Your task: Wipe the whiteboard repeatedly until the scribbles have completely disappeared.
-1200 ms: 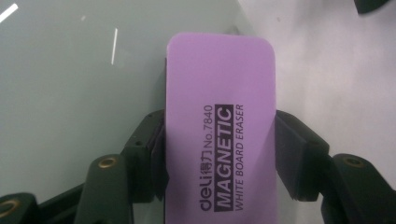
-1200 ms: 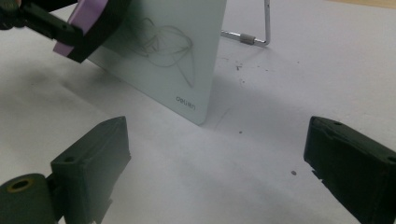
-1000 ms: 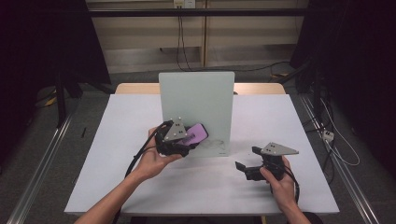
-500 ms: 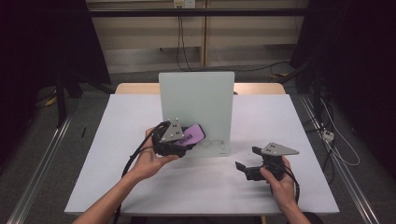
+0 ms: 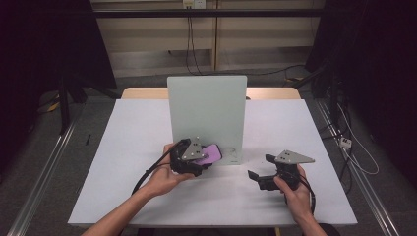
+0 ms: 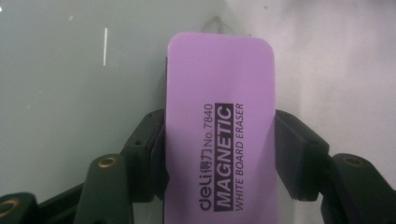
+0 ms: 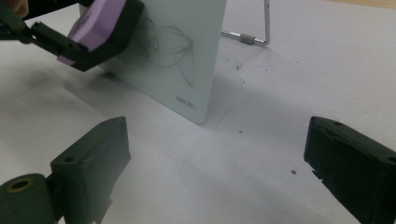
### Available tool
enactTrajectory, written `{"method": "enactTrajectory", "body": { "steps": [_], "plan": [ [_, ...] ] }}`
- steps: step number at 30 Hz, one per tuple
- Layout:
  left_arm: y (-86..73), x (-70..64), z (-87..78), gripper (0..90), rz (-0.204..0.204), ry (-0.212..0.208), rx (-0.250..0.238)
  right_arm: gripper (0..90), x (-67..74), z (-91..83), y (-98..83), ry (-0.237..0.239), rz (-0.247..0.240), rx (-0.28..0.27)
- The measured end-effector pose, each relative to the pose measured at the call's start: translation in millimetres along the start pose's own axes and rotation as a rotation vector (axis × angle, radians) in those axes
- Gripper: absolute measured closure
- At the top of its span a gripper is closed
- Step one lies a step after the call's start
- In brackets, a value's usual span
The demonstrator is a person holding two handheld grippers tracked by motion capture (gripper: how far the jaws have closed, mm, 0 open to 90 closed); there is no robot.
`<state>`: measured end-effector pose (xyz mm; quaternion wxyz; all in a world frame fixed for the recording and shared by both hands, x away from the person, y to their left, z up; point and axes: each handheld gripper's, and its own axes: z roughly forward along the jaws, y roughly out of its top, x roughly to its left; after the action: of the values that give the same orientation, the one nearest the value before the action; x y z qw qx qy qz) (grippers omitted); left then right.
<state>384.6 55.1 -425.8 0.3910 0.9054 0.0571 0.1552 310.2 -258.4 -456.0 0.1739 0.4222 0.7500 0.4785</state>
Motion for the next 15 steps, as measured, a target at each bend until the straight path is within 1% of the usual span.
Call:
{"method": "enactTrajectory", "body": {
  "steps": [2,5,7,8,10,13,14,15],
  "plan": [
    [1.1,-2.5,4.0,40.8,0.003,-0.010,0.008,6.8,0.0,-0.1,-0.1,0.001,-0.003,0.000],
    [1.3,-4.7,8.1,40.8,0.002,-0.019,0.002,6.8,0.0,0.0,-0.1,0.002,-0.005,-0.001],
    [2.3,-3.8,7.9,40.9,0.009,-0.019,0.004,6.8,0.1,0.0,0.0,0.001,-0.001,0.000],
    [3.2,-1.8,5.8,40.9,0.007,-0.021,0.013,6.8,0.1,0.0,0.0,0.001,-0.001,0.000],
    [4.8,1.0,3.0,40.9,-0.005,-0.012,-0.016,6.8,0.1,0.0,0.0,0.000,-0.003,-0.001],
    [8.9,7.8,-4.8,40.9,-0.022,0.008,-0.043,6.8,-0.1,0.2,0.0,0.001,-0.002,-0.001],
    [11.0,10.7,-8.6,40.9,-0.022,0.016,-0.040,6.8,-0.1,0.2,0.0,0.001,-0.002,-0.001],
    [12.4,13.2,-10.9,40.9,-0.028,0.021,-0.058,6.8,-0.2,0.3,-0.1,0.001,-0.002,-0.001]
  ]
}}
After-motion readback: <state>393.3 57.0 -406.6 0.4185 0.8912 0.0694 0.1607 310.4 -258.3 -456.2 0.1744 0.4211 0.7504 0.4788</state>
